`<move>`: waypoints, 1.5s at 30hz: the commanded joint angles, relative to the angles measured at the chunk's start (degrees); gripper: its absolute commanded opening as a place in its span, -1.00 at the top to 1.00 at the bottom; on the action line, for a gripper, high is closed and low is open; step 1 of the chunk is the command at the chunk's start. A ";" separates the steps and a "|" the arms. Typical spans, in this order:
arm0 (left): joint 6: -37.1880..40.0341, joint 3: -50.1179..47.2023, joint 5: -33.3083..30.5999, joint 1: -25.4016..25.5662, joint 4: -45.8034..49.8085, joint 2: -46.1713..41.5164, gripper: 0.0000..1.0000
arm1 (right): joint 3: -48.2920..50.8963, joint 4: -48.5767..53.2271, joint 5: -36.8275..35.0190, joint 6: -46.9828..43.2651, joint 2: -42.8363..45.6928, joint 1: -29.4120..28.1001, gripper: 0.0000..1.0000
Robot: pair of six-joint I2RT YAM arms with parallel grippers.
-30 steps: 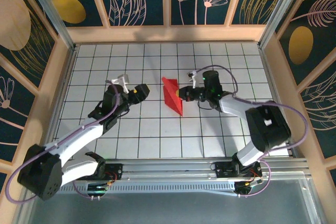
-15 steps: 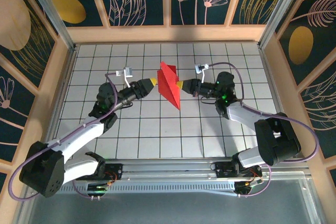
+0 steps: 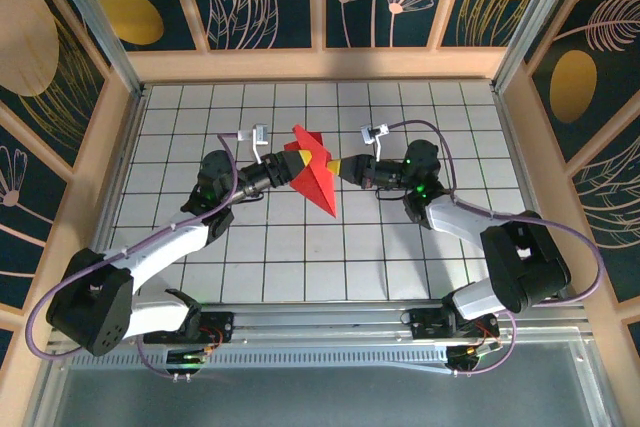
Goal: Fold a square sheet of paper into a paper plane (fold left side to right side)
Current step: Turn over the paper at the center of the table.
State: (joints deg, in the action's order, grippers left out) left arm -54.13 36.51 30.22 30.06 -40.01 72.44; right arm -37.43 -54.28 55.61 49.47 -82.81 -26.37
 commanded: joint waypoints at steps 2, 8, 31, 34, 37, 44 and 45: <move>1.92 2.52 0.83 0.52 -0.08 0.50 0.02 | -2.12 -3.98 1.24 1.40 -0.75 -0.74 1.00; 3.52 2.46 -1.15 0.70 2.82 -0.26 0.40 | -1.94 -3.51 1.35 1.62 -1.07 -1.02 1.00; 2.54 2.36 -3.37 0.96 -0.07 -1.53 1.00 | -0.58 31.05 -16.46 -17.57 18.78 3.14 -0.33; 2.15 2.85 -3.08 1.29 -0.61 -1.60 1.00 | 1.28 30.68 -13.79 -15.96 19.79 3.18 -0.57; 1.64 3.49 -2.55 1.49 -1.15 -1.52 1.00 | 4.24 24.49 -9.65 -11.33 19.04 2.49 -0.66; -0.27 4.33 -1.17 2.10 -3.89 -1.17 1.00 | 7.90 8.63 -5.45 -3.30 14.14 -2.19 -0.73; -0.31 4.56 -1.04 2.18 -3.77 -1.08 1.00 | 7.73 6.82 -5.07 -2.76 13.17 -2.97 -0.73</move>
State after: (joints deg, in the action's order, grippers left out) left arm -53.52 39.16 27.46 31.83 -39.92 72.16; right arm -29.63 -37.23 47.48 42.98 -68.23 -27.55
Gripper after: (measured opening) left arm 0.054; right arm 0.864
